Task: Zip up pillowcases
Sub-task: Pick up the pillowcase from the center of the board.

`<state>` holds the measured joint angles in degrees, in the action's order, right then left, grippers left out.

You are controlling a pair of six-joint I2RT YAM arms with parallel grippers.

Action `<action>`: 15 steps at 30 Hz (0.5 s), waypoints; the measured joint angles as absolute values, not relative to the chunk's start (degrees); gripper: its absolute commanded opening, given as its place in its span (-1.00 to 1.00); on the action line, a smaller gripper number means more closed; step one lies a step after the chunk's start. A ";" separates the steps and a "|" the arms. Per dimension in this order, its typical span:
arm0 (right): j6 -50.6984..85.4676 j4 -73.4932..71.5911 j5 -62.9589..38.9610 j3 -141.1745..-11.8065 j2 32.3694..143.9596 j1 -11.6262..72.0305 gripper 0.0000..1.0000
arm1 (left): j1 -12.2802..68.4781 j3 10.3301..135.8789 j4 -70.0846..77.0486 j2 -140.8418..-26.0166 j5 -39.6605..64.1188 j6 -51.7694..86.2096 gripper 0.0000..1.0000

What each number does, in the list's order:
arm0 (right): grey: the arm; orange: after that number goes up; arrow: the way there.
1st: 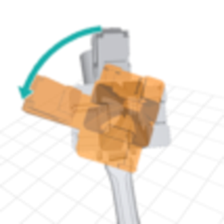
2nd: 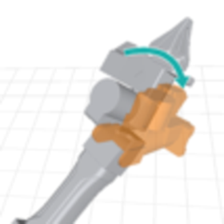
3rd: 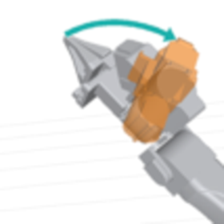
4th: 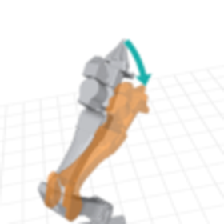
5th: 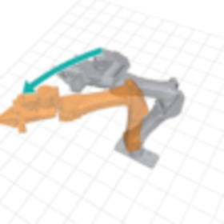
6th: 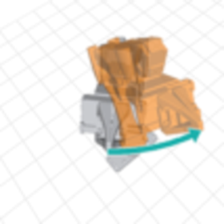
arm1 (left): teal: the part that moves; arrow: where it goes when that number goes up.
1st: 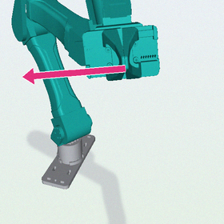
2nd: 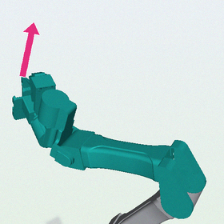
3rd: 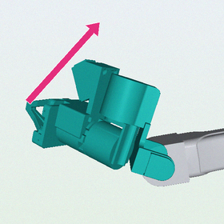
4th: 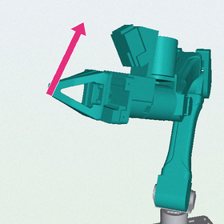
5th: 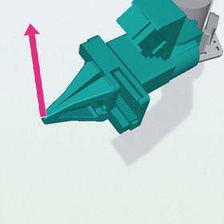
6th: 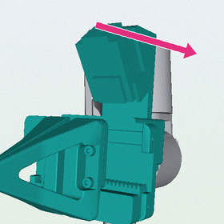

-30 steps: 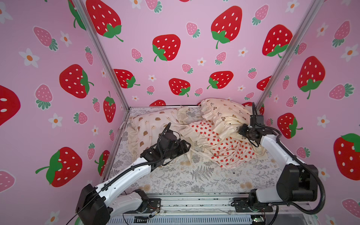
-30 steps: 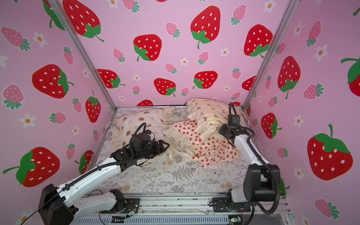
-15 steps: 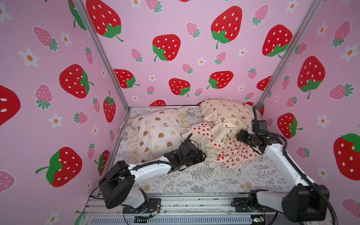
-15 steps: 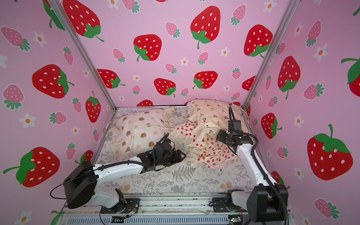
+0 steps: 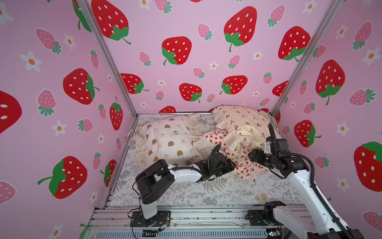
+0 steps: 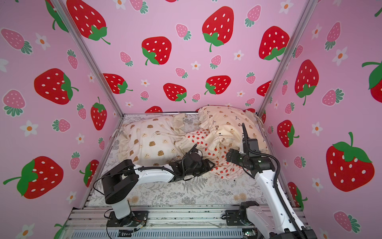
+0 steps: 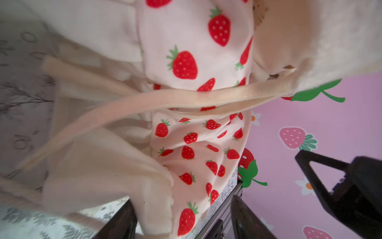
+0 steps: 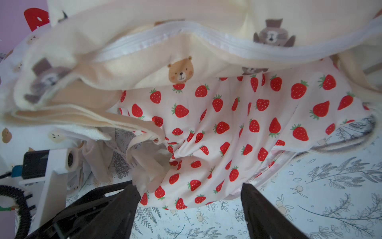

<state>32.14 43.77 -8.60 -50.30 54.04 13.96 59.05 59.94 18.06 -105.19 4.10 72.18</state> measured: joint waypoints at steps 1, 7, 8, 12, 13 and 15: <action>32.38 44.21 -8.73 -49.84 53.71 14.55 0.60 | 59.16 60.55 18.04 -105.75 4.10 72.44 0.23; 34.57 47.90 -7.94 -48.47 51.31 19.84 0.59 | 59.44 62.28 15.90 -108.73 4.01 75.88 0.20; 34.81 48.40 -7.70 -48.47 50.87 20.49 0.58 | 59.53 62.28 14.90 -108.86 3.95 76.79 0.20; 36.27 50.15 -6.96 -48.12 49.47 22.61 0.54 | 60.31 62.28 12.56 -109.14 4.03 81.23 0.05; 36.51 50.65 -6.68 -48.12 49.36 23.07 0.51 | 60.51 62.28 12.43 -109.25 4.08 82.32 -0.05; 37.28 51.53 -5.85 -48.10 49.17 24.58 0.46 | 60.86 62.28 12.49 -109.78 4.14 84.73 -0.26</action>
<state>37.28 51.53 -5.85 -48.10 49.17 24.58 60.86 62.28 12.49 -109.78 4.14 84.73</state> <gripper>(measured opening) 0.751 0.436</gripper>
